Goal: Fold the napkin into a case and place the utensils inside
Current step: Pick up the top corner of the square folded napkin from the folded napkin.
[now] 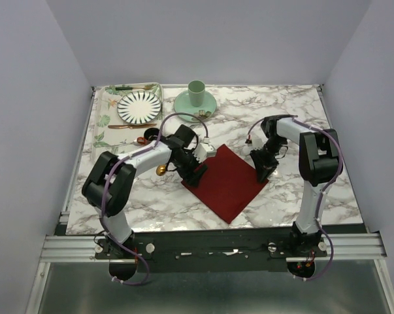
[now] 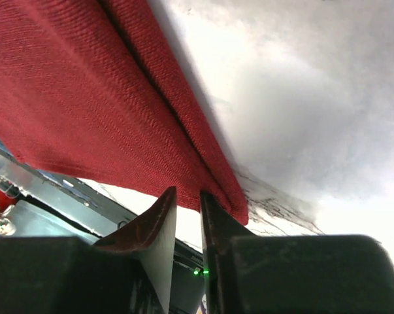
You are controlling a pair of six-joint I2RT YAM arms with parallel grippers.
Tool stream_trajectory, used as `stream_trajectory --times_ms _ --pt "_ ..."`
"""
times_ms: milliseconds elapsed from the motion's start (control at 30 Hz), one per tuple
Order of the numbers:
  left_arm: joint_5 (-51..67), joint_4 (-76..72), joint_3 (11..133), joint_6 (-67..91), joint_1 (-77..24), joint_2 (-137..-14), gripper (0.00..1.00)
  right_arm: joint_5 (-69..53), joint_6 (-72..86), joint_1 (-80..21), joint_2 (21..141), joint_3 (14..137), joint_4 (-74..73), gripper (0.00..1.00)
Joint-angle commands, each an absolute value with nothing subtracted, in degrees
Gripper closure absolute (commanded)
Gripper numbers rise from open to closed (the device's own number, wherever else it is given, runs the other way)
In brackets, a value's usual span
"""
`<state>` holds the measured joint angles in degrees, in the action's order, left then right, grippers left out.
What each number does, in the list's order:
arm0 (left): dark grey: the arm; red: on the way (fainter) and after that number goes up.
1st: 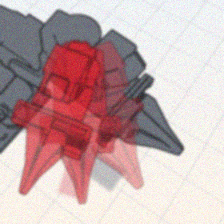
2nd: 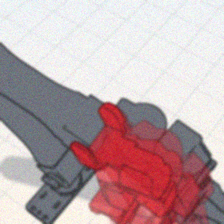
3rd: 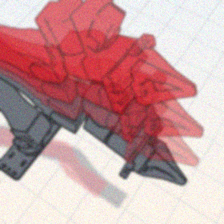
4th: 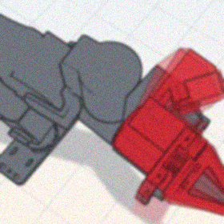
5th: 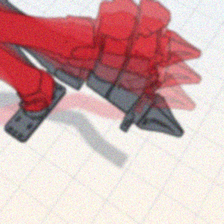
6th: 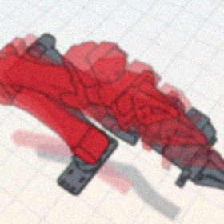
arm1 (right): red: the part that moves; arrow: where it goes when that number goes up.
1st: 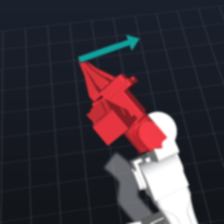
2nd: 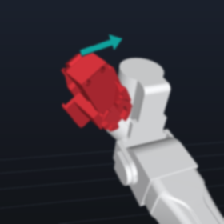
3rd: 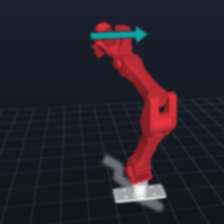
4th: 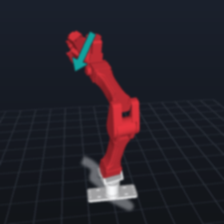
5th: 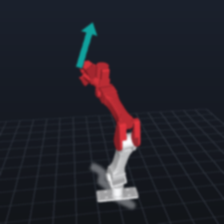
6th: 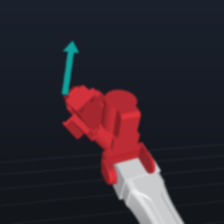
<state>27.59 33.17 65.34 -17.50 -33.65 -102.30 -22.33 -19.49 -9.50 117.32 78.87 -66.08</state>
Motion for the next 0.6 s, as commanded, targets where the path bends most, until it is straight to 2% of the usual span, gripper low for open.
stream_trajectory --times_ms 0,233,333,467,567 --pt "26.71 27.79 60.65 -23.01 -33.66 -89.86 0.27 -25.82 -21.27 -9.49 113.65 80.68 -68.64 0.68" --pt "25.40 20.49 51.44 -34.27 -45.42 -82.10 0.30 -29.09 -20.83 -9.49 112.67 85.42 -69.96 0.57" --pt "24.35 15.04 47.22 -37.78 -52.28 -80.69 0.35 -29.18 -20.65 -9.49 113.64 87.18 -69.96 0.50" --pt "23.99 9.67 45.18 -38.50 -59.49 -82.61 0.52 -30.67 -20.83 -9.40 114.34 88.59 -70.31 0.39" --pt "22.77 8.27 44.91 -40.34 -63.98 -84.02 0.53 -31.03 -21.09 -9.40 114.17 89.21 -70.40 0.32"
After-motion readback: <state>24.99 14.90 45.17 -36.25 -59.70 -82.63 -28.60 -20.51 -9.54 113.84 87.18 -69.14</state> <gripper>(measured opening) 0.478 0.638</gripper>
